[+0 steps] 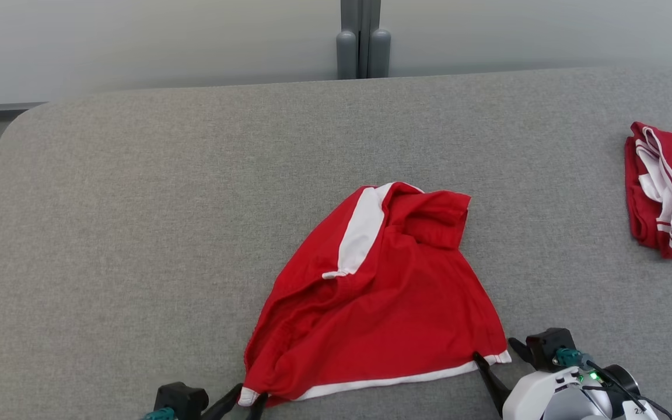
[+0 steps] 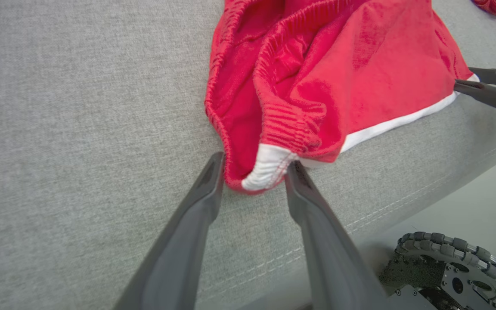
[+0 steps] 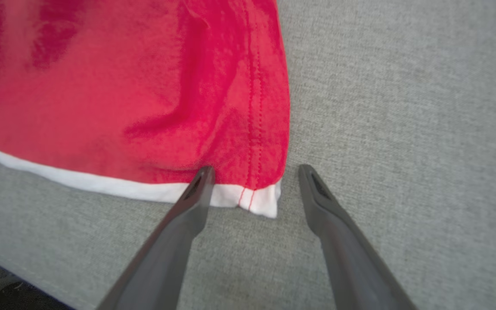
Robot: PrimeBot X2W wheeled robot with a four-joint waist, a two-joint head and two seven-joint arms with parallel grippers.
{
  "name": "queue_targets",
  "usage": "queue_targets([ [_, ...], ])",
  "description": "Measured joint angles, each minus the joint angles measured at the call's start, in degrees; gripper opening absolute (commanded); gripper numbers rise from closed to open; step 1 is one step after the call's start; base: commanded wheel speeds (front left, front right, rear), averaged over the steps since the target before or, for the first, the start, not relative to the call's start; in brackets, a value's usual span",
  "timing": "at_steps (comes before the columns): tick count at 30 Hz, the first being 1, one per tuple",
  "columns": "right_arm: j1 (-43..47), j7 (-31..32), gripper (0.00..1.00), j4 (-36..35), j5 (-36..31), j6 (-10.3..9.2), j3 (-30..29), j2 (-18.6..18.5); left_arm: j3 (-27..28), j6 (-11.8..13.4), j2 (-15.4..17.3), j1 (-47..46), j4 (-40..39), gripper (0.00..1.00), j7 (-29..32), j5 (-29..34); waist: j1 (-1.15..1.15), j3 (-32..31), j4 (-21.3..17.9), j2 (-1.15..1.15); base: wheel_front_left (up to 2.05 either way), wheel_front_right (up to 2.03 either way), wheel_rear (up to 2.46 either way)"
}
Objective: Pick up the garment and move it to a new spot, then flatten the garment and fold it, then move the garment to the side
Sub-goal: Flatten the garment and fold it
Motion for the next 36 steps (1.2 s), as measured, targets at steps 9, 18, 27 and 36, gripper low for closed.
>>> queue_targets([
  [9,-1.3,1.0,0.0,1.4,6.4,-0.04,1.4,1.3,-4.4,0.0,1.6,-1.1,-0.2,0.0,0.0,-3.0,0.0,-0.4,-0.5,0.0,0.0,0.0,0.0],
  [18,0.3,2.1,0.0,-18.7,29.4,-0.03,-7.9,1.1,-3.3,0.0,3.8,-1.1,-17.1,0.0,1.5,-18.0,0.0,-2.9,-1.4,0.0,0.0,0.0,0.0],
  [27,2.5,10.9,0.0,-47.6,41.5,-0.05,-24.0,0.8,2.0,0.9,5.4,-3.5,-42.2,0.0,5.8,-31.2,0.0,-4.7,-3.9,0.0,0.0,0.0,0.0],
  [36,-6.8,21.9,0.0,-62.4,46.2,-0.05,-36.0,5.2,1.7,7.0,3.9,-10.7,-58.0,0.0,14.1,-42.1,0.0,-3.4,-7.5,0.0,0.0,0.0,0.0],
])
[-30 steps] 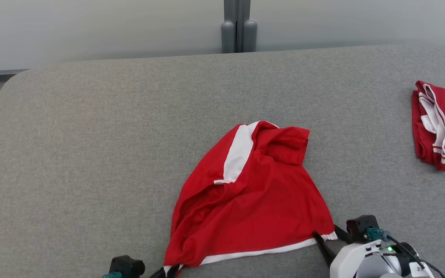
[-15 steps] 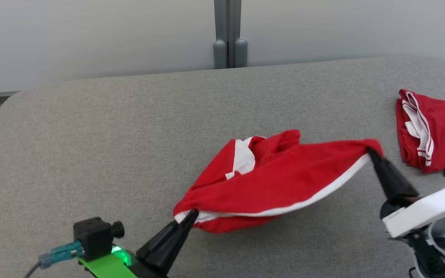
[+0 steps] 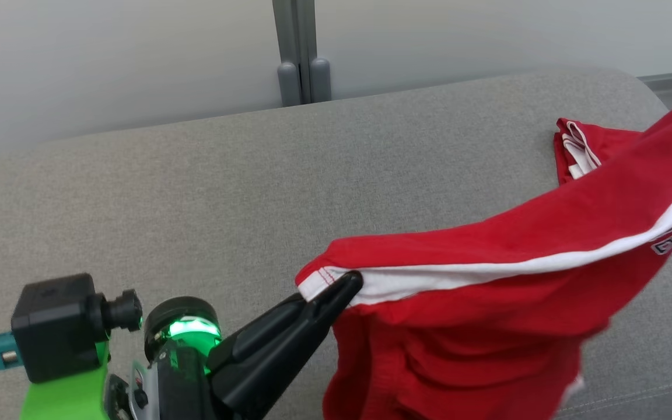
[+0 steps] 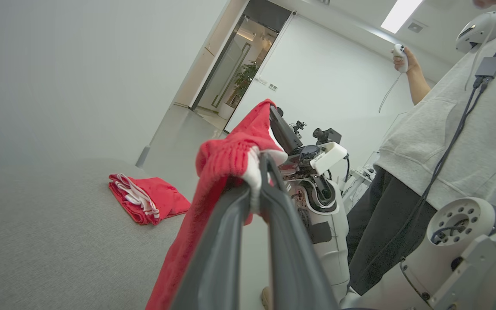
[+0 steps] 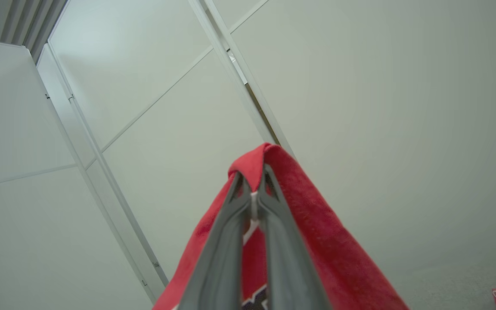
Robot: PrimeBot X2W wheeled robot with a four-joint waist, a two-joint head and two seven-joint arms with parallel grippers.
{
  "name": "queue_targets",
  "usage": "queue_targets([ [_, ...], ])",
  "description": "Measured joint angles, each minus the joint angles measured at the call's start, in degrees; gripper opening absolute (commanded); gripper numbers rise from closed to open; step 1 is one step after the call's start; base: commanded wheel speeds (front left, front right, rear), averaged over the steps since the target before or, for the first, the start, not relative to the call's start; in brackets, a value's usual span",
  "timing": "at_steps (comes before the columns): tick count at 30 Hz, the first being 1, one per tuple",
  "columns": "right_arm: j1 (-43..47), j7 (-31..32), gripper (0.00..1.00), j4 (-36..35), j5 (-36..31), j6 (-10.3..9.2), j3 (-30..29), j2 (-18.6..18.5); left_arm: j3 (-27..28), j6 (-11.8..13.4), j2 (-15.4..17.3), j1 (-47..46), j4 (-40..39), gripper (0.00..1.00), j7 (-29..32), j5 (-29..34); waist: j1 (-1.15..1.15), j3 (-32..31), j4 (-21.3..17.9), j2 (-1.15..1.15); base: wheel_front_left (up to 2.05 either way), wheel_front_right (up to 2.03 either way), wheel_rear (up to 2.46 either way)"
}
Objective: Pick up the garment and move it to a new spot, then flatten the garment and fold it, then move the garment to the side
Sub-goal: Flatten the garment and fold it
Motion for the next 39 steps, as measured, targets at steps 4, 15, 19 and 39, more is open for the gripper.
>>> queue_targets([
  [4,-6.2,5.8,0.0,0.3,-2.5,0.01,-2.9,0.2,2.5,4.0,0.0,-6.7,-0.1,0.0,3.7,-2.9,0.0,2.6,-0.8,0.0,0.0,0.0,0.0],
  [15,-43.6,10.4,0.0,25.3,-21.8,0.01,2.9,2.7,6.9,4.2,0.5,-45.9,32.6,0.0,8.9,6.2,0.01,16.1,-1.3,0.0,0.0,0.0,0.0],
  [19,-59.9,1.9,0.0,41.5,-26.2,0.01,2.6,2.9,5.4,0.0,-3.6,-62.5,49.9,0.0,2.2,14.4,0.01,22.0,-1.0,0.0,0.0,0.0,0.0],
  [39,-29.3,-22.5,0.0,57.4,-18.3,0.01,13.2,3.1,-13.6,-7.0,-3.2,-43.7,73.9,0.0,-29.2,20.4,0.01,29.0,-1.2,0.0,0.0,0.0,0.0],
])
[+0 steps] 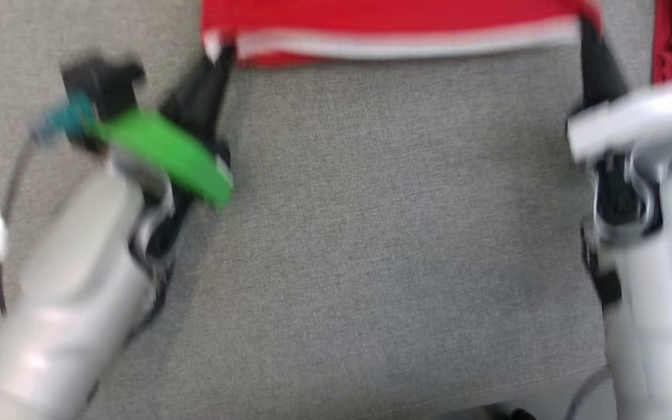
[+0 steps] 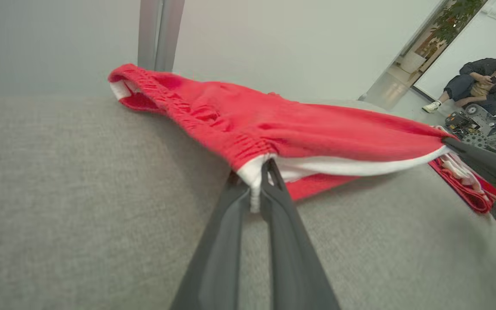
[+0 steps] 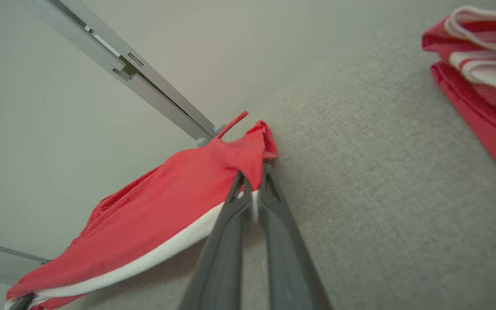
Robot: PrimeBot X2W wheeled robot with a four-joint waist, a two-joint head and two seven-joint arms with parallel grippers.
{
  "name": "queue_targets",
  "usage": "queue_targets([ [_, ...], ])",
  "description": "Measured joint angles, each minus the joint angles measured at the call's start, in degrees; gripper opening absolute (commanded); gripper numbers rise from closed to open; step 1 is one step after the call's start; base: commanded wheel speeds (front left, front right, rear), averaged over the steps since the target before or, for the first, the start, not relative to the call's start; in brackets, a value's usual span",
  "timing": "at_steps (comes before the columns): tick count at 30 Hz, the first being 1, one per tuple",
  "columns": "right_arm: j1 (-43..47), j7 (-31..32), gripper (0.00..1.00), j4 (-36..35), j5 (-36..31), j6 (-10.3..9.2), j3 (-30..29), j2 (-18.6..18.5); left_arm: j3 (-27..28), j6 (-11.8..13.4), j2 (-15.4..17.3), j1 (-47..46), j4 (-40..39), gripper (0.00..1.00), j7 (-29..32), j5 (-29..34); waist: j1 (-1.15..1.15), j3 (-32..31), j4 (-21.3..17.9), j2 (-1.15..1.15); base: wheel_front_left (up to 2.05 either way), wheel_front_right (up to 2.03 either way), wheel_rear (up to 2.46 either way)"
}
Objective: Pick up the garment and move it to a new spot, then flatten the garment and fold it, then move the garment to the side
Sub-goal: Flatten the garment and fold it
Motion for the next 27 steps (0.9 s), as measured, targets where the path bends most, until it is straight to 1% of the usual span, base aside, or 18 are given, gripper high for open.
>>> queue_targets([
  [2,9.4,1.0,0.0,-4.5,1.0,0.01,-0.1,-0.5,-1.9,0.0,1.6,6.8,-2.6,0.0,-1.4,-0.8,-0.01,-1.8,0.1,0.0,0.0,0.0,0.0],
  [6,24.9,3.4,0.0,-12.6,3.0,0.04,0.2,-1.4,-2.4,0.5,2.5,20.0,-8.1,0.0,-2.9,-3.6,-0.01,-5.9,0.5,0.0,0.0,0.0,0.0],
  [8,33.0,5.0,0.0,-16.6,4.2,0.05,-0.2,-1.3,-3.0,2.7,3.5,27.6,-11.8,0.0,-3.2,-4.7,-0.02,-8.4,0.8,0.0,0.0,0.0,0.0],
  [12,48.4,7.7,0.0,-24.9,5.5,0.05,-2.3,-1.3,-5.1,7.9,5.3,40.8,-20.0,0.0,-3.3,-5.5,-0.02,-13.2,1.5,0.0,0.0,0.0,0.0],
  [15,56.1,9.1,0.0,-30.5,7.8,0.05,-3.8,-0.7,-5.2,10.6,7.1,46.4,-27.0,0.0,-3.3,-6.5,-0.02,-16.0,2.4,0.0,0.0,0.0,0.0],
  [18,59.1,10.3,0.0,-34.2,10.7,0.05,-5.3,-0.3,-4.7,12.0,8.4,48.2,-32.6,0.0,-2.6,-8.0,-0.02,-17.5,3.9,0.0,0.0,0.0,0.0],
  [20,58.9,11.2,0.0,-34.8,11.2,0.05,-6.3,-0.2,-4.2,12.2,8.5,48.4,-34.9,0.0,-2.2,-9.4,-0.02,-17.9,4.9,0.0,0.0,0.0,0.0],
  [23,54.9,13.2,0.0,-34.6,10.4,0.04,-7.4,-0.1,-4.2,11.8,8.5,47.6,-36.3,0.0,-0.7,-9.7,-0.02,-17.7,6.3,0.0,0.0,0.0,0.0],
  [24,52.4,14.0,0.0,-34.5,9.2,0.04,-7.9,-0.2,-4.2,11.3,8.1,46.5,-36.4,0.0,-0.1,-10.2,-0.02,-17.3,6.7,0.0,0.0,0.0,0.0],
  [27,45.3,17.4,0.0,-33.5,8.1,0.04,-8.6,-0.3,-4.0,10.1,5.3,42.0,-36.5,0.0,1.9,-12.3,-0.02,-16.0,7.6,0.0,0.0,0.0,0.0],
])
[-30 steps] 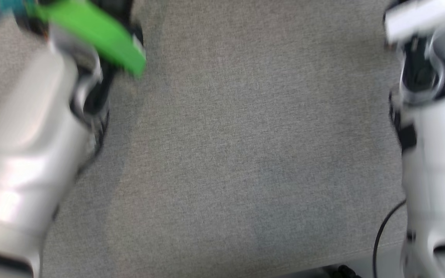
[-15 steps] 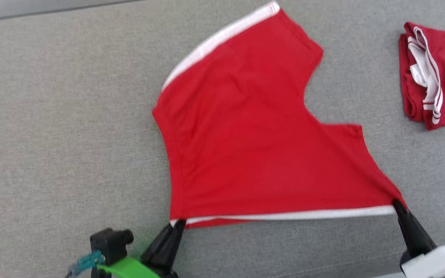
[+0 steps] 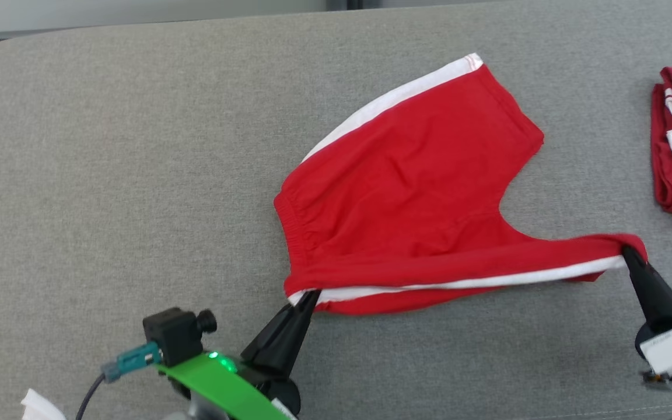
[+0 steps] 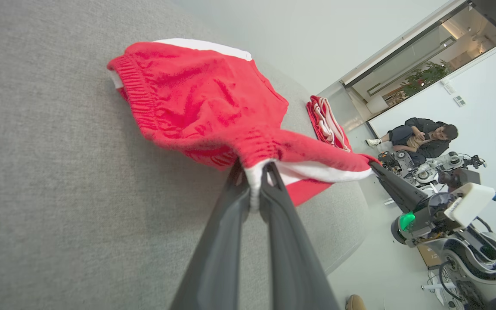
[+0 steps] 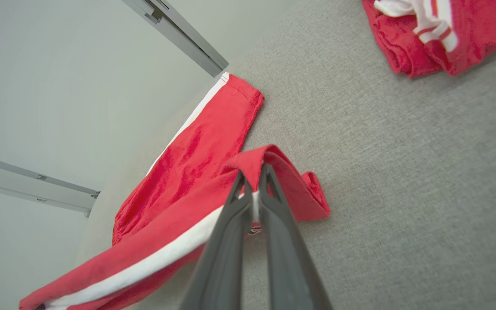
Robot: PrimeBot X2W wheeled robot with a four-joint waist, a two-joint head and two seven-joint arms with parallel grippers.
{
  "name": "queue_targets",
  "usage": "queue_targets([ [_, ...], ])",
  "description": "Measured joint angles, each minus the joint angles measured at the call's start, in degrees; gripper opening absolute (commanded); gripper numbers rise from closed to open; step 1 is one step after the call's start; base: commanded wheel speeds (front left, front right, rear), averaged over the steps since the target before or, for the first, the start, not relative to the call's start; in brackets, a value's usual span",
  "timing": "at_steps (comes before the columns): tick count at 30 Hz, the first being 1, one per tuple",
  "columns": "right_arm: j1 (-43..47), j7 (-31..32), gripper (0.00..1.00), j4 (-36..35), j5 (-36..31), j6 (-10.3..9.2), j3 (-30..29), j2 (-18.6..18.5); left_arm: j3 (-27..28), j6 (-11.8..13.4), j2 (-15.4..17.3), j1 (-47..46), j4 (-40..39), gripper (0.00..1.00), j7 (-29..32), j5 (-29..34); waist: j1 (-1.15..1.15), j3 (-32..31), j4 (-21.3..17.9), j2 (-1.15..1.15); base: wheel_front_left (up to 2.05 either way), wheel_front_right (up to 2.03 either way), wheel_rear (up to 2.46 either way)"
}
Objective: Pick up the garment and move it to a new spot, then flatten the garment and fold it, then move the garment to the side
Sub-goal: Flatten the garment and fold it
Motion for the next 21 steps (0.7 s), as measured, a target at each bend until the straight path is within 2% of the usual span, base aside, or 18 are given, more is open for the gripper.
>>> queue_targets([
  [5,-12.0,7.4,0.0,2.7,-4.7,-0.04,-1.7,-2.0,0.6,-1.8,-5.9,-7.3,2.0,0.0,3.7,-4.7,0.0,2.5,2.2,0.0,0.0,0.0,0.0],
  [11,-26.8,17.0,0.0,8.1,-10.3,-0.05,-4.6,-2.5,2.8,-1.1,-11.4,-15.1,8.3,0.0,7.3,-9.5,0.0,5.9,5.1,0.0,0.0,0.0,0.0],
  [15,-35.6,22.1,0.0,12.2,-14.4,-0.04,-6.1,-2.6,3.6,-0.8,-14.1,-21.1,13.8,0.0,8.5,-10.1,0.0,8.4,6.9,0.0,0.0,0.0,0.0],
  [21,-44.8,25.0,0.0,18.0,-20.4,-0.04,-7.1,-3.1,3.7,-1.3,-17.1,-26.2,20.8,0.0,9.3,-10.2,0.0,11.8,9.0,0.0,0.0,0.0,0.0],
])
